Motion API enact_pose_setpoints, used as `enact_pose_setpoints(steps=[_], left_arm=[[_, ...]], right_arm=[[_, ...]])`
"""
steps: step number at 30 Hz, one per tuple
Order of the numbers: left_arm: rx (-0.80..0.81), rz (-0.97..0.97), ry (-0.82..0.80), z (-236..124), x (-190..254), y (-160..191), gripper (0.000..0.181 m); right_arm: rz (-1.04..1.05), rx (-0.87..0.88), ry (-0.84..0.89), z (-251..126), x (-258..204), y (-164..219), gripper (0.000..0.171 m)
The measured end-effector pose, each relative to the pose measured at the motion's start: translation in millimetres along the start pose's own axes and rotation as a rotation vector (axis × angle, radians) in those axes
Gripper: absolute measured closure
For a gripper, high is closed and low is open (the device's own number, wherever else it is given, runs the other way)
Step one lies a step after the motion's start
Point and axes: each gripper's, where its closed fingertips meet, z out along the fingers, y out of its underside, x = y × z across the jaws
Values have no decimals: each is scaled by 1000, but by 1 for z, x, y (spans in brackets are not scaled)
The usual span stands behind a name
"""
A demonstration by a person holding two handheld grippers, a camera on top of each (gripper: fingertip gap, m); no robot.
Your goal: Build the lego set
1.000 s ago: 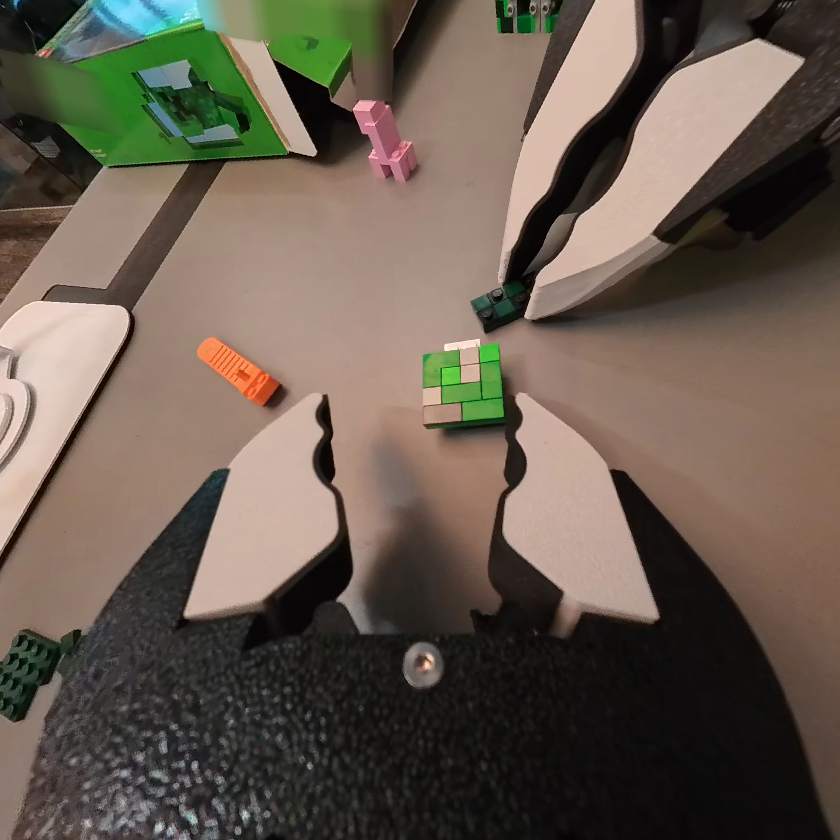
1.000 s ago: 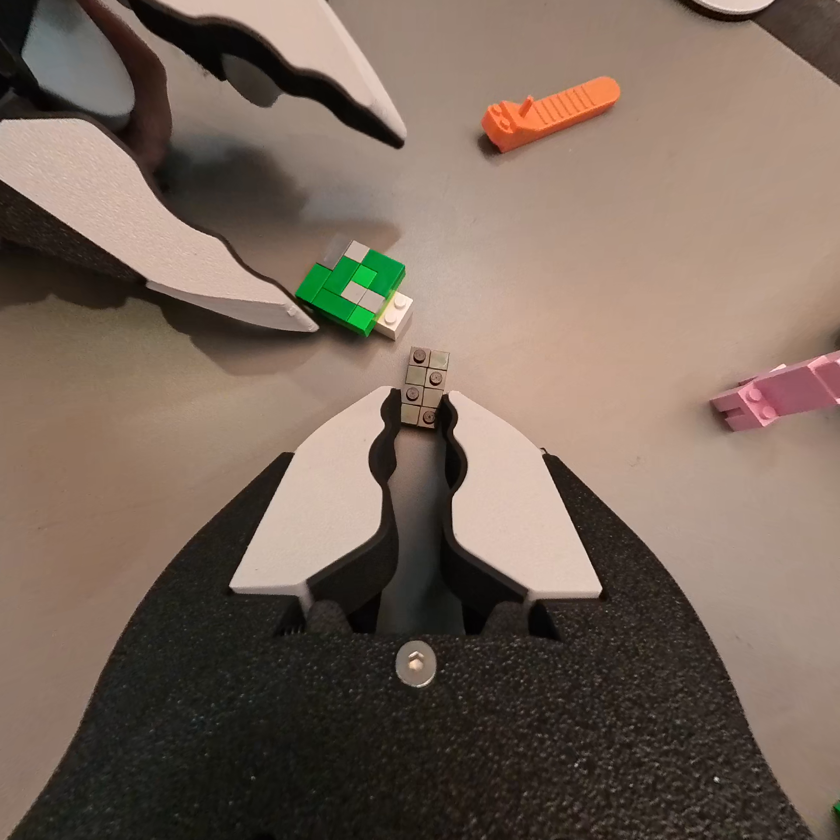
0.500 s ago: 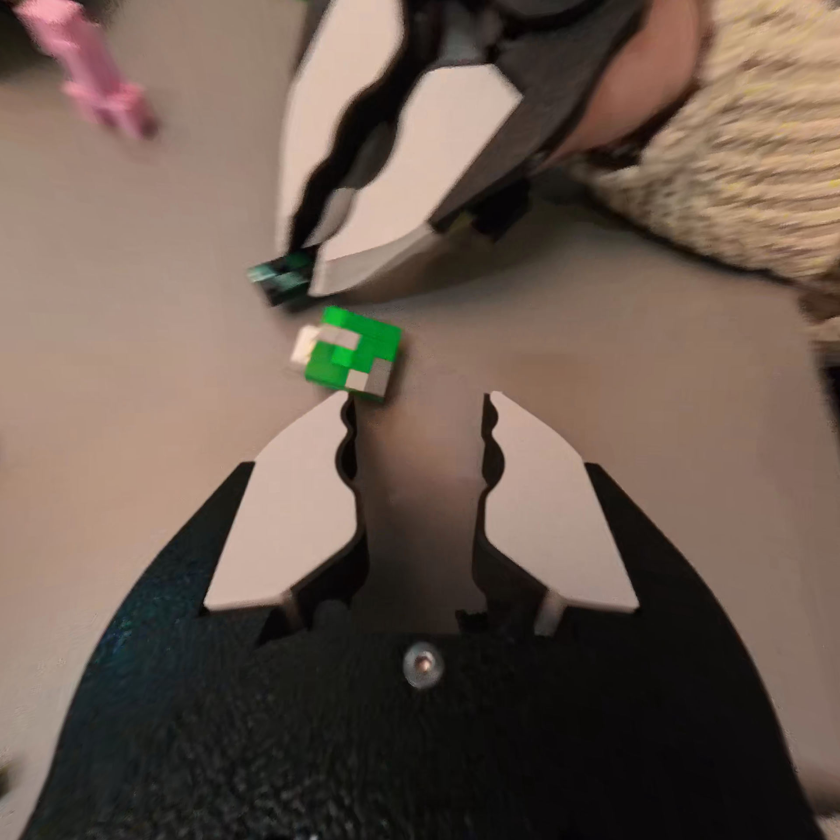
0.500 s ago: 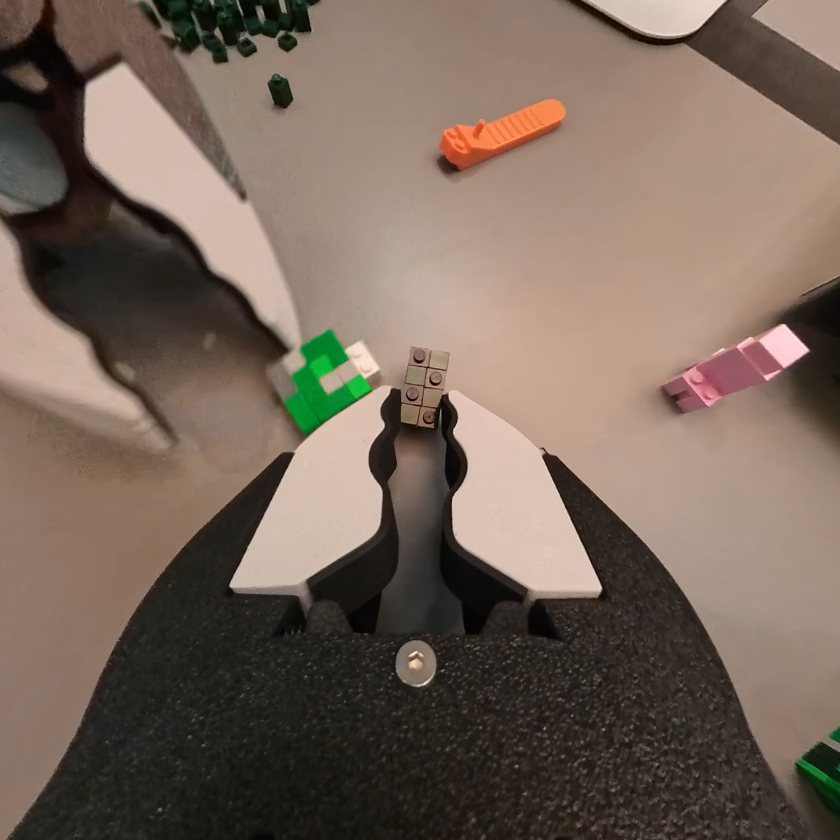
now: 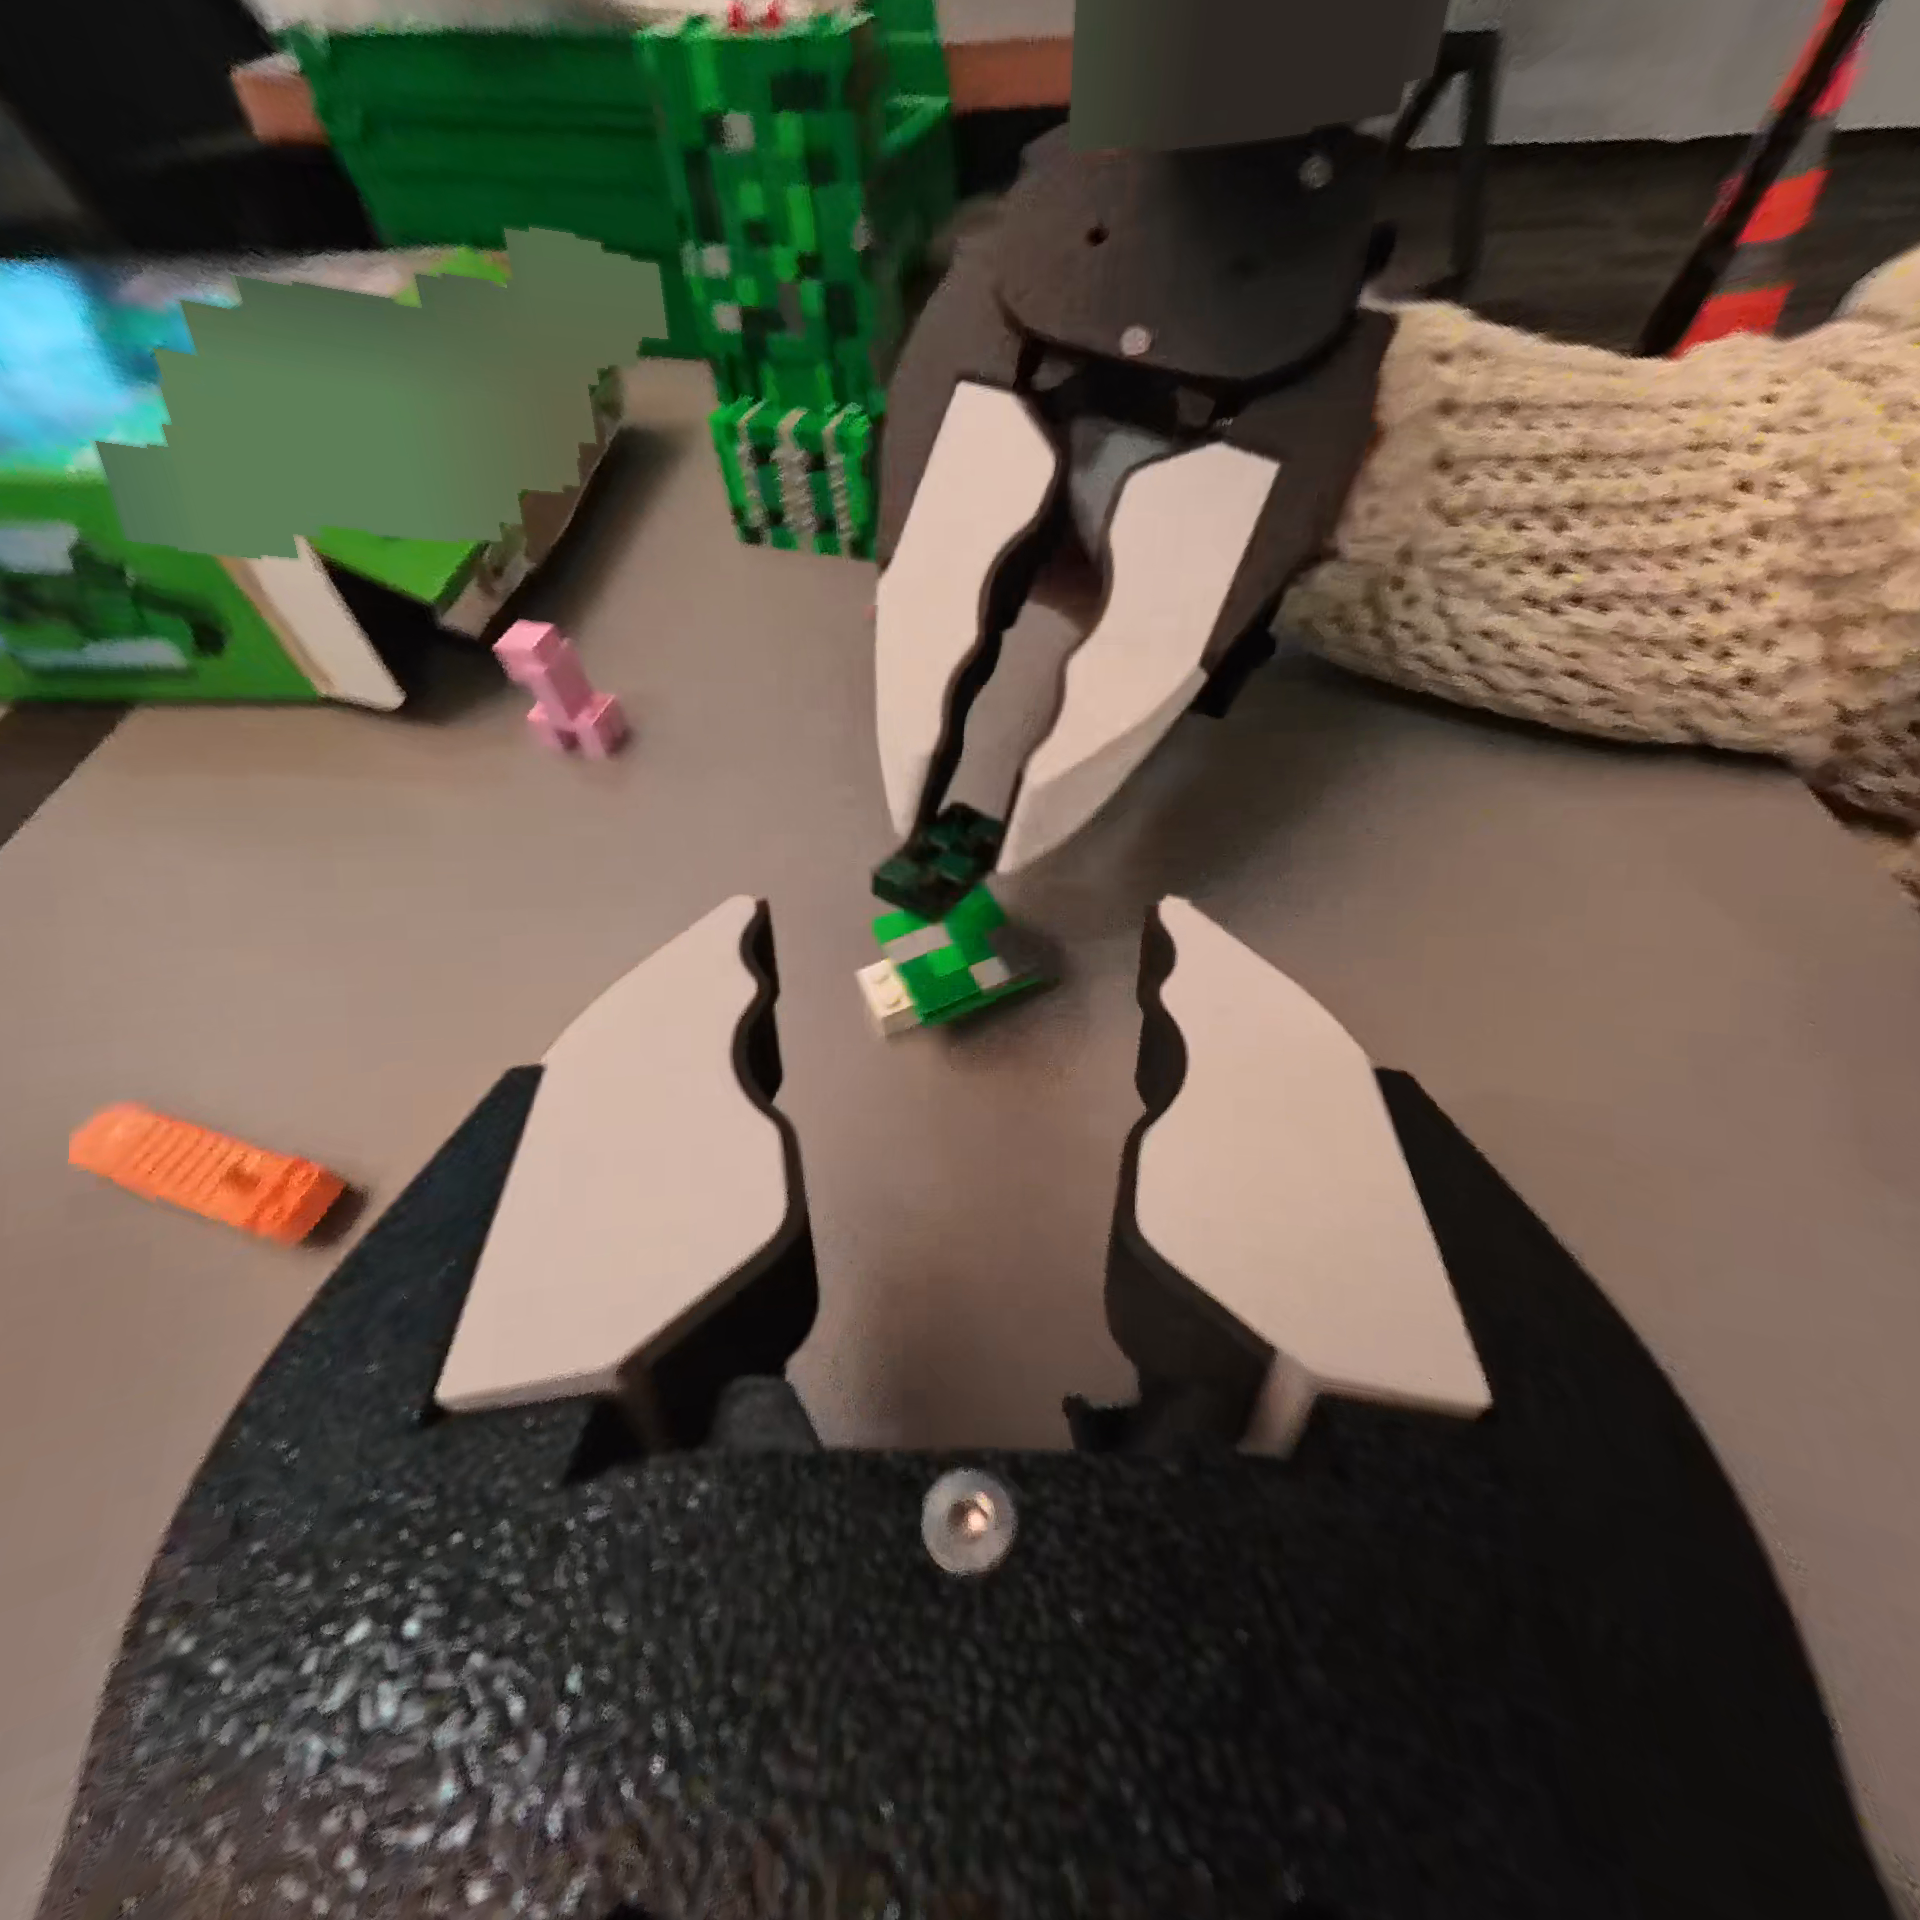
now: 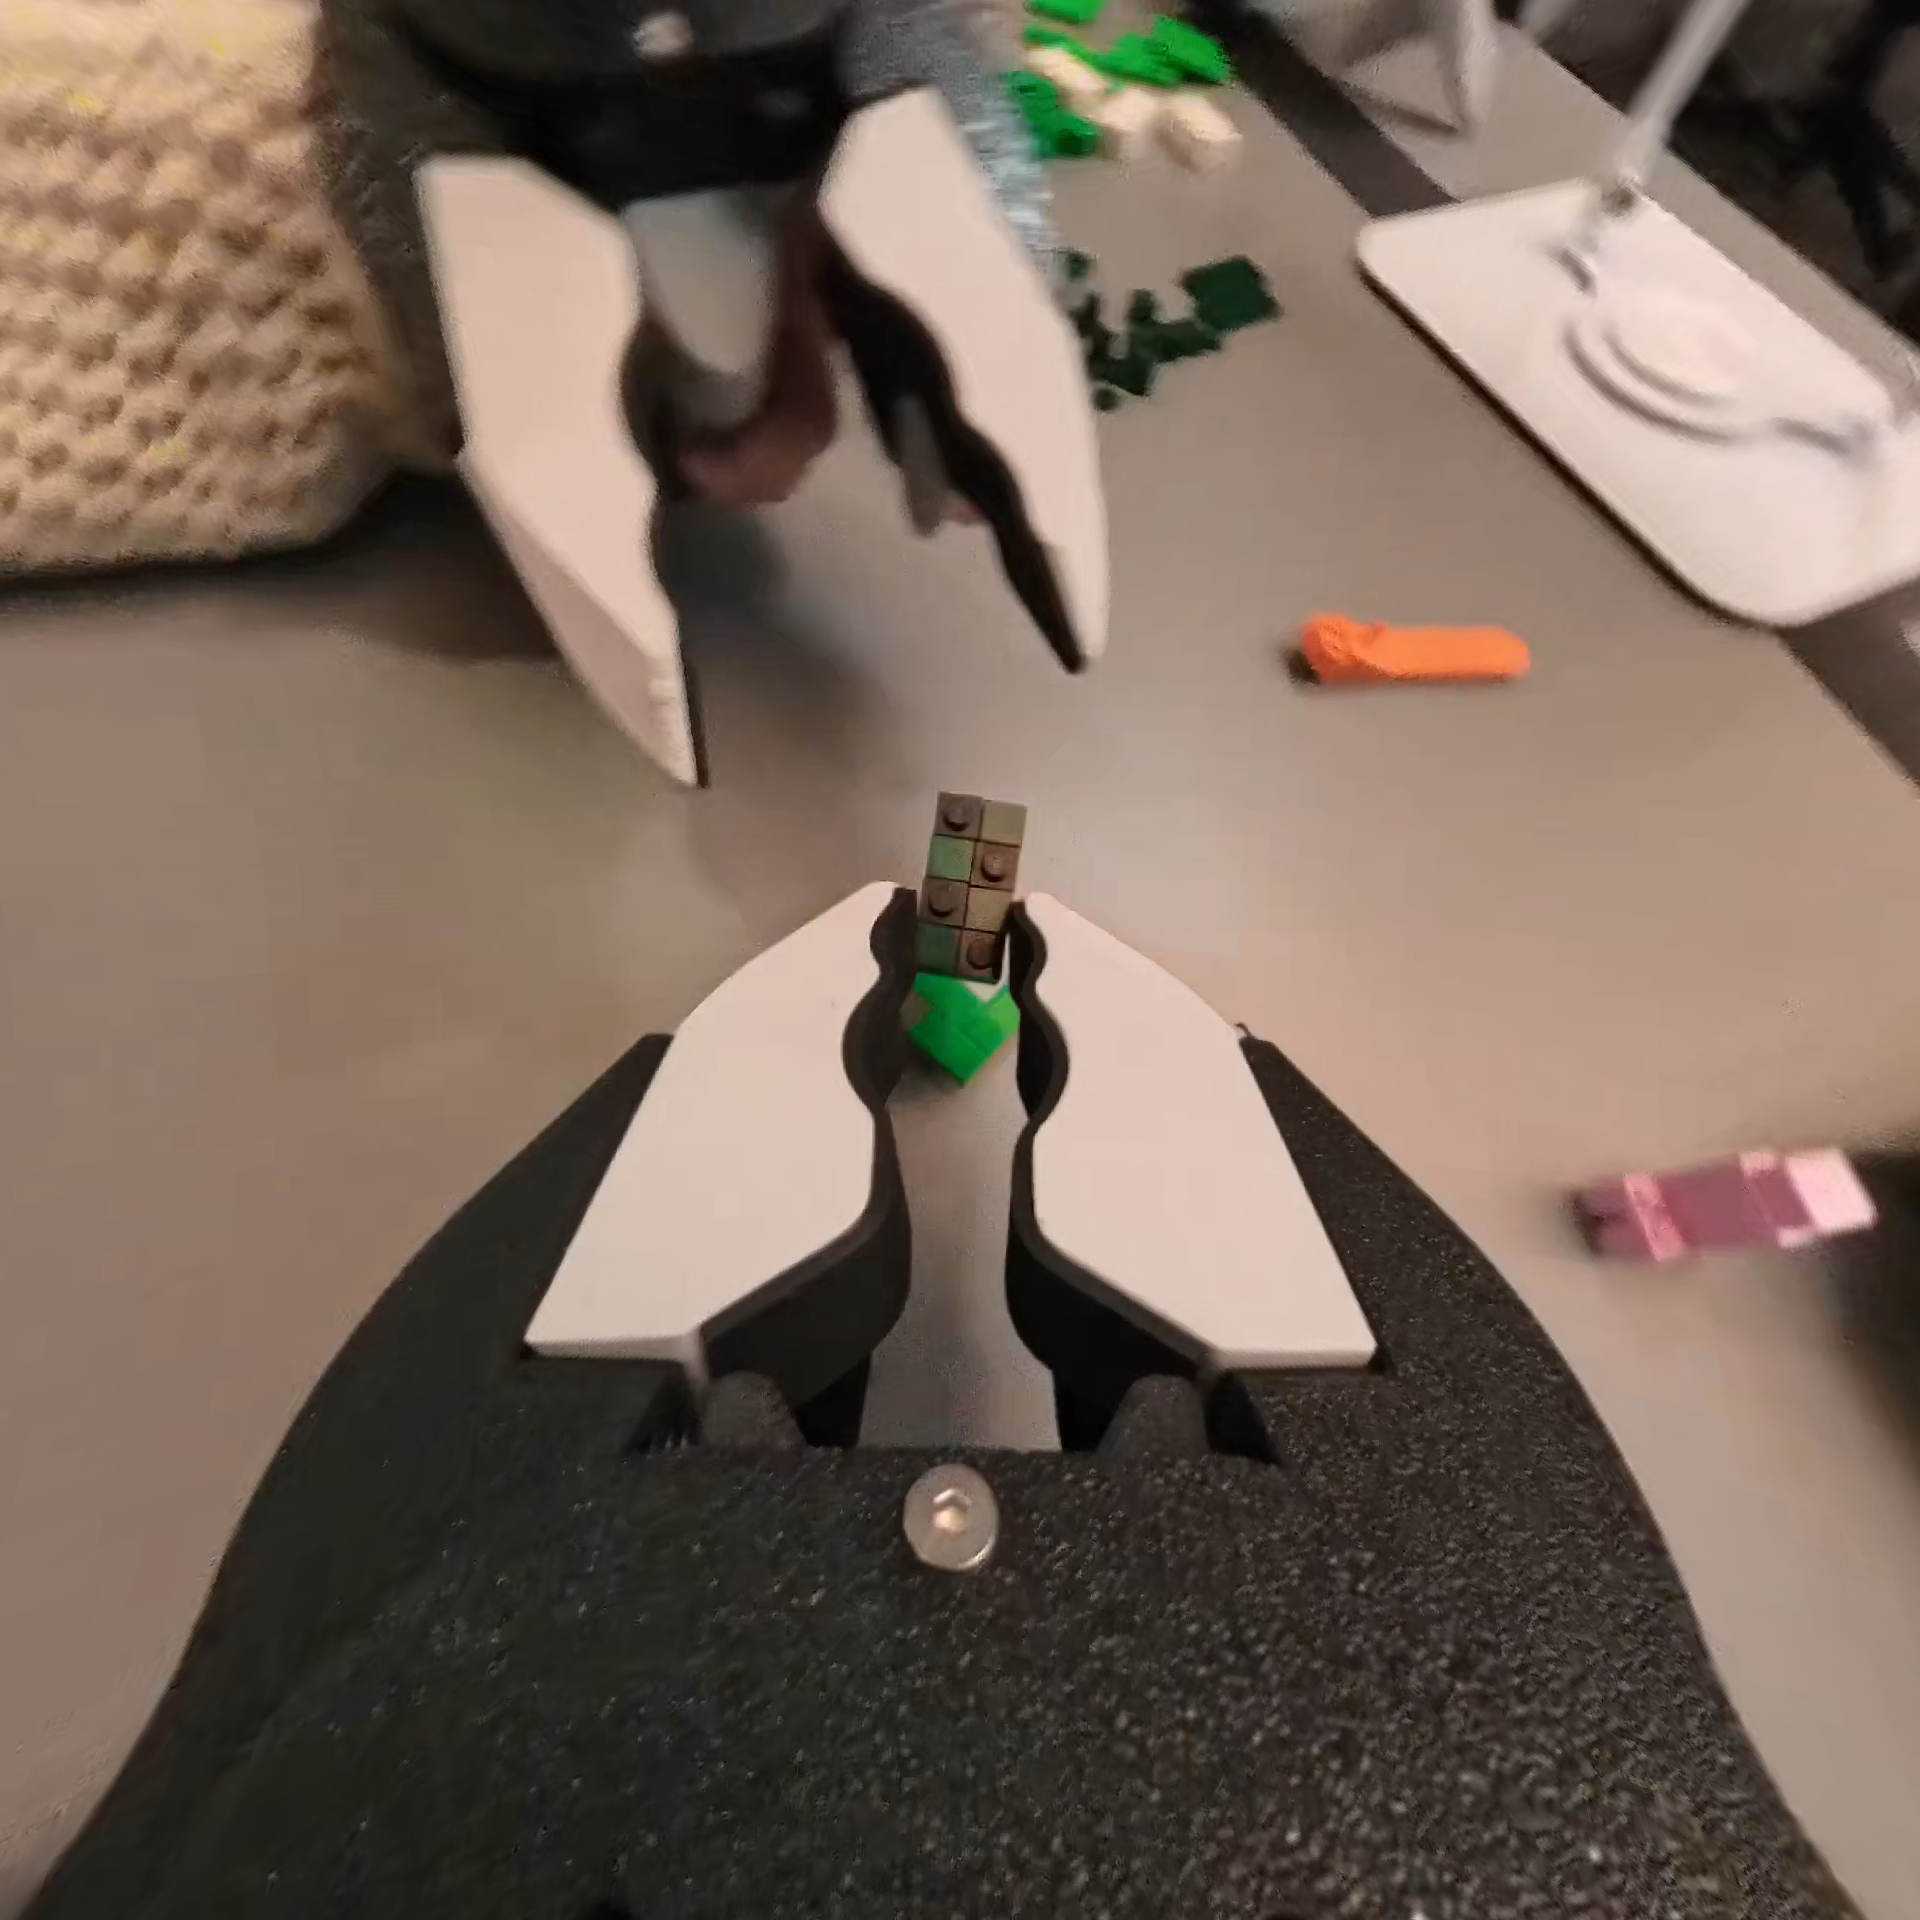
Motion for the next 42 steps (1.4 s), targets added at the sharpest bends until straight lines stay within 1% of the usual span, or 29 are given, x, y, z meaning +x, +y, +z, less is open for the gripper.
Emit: enact_pose_setpoints(steps=[2,4,7,9,12,13,15,17,20,21,22,23,25,28,32,34,36,38,40,42], left_arm=[[-13,29,46,0,8,0,117],[-82,47,80,3,15,10,120],[-198,114,72,11,18,28,122],[-241,157,57,15,19,34,133],[-215,189,35,19,20,31,155],[-204,195,41,19,21,30,158],[-196,190,41,19,21,29,157],[-191,181,59,19,23,29,162],[-180,185,50,18,22,28,163],[-181,185,39,17,20,28,163],[-187,182,10,15,14,29,163],[-193,176,-25,13,7,30,163],[-193,150,-111,7,-9,32,163],[-169,107,-234,-2,-31,32,164],[-162,91,-386,-15,-53,33,163],[-140,121,-504,-26,-66,30,163],[-80,218,-620,-39,-75,22,163],[-111,267,-694,-48,-83,26,164],[-107,249,-714,-52,-87,28,164],[-72,188,-697,-53,-88,28,164]], right_arm=[[-142,-37,-11,1,-12,2,155],[-219,-48,-21,5,-20,2,155],[-222,-41,-75,9,-29,3,155],[-232,-43,-81,9,-30,5,155],[-224,-43,-92,9,-32,4,155],[-215,-40,-103,9,-33,4,155],[-211,-37,-108,9,-34,3,155],[-218,-36,-100,9,-34,3,155],[-211,-14,-82,8,-31,-1,154],[-195,1,-65,7,-29,-4,145],[-166,11,-53,5,-25,-5,138],[-136,20,-50,1,-21,-7,136],[-99,32,-51,-5,-16,-5,137],[-85,-41,-26,-6,-8,9,137],[-29,-106,-88,3,-14,21,140],[-21,-125,-63,7,-10,25,139],[-17,-140,-26,10,-5,27,139],[-19,-168,44,10,7,33,140],[-15,-193,122,8,19,37,148],[1,-196,171,5,28,38,150]])
